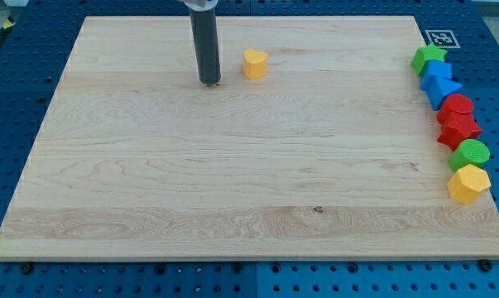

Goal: Slide the yellow heart towards the top right

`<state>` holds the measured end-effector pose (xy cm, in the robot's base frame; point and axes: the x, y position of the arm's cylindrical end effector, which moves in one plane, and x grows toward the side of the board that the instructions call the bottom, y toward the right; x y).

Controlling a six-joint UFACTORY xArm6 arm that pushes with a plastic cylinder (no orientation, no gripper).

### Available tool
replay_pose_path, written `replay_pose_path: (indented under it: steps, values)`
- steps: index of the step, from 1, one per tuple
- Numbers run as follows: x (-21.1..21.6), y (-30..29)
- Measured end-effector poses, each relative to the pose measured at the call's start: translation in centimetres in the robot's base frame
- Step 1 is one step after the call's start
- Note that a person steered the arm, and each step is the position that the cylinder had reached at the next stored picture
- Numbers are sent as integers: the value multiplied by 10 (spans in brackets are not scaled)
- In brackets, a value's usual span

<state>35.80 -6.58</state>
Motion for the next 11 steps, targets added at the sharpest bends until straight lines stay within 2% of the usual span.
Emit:
replay_pose_path:
  steps: [2, 3, 5, 6, 8, 10, 11]
  values:
    - [9, 47]
    - [-22, 48]
    - [-27, 48]
    - [-51, 48]
    - [-55, 99]
    - [-55, 108]
    - [-55, 131]
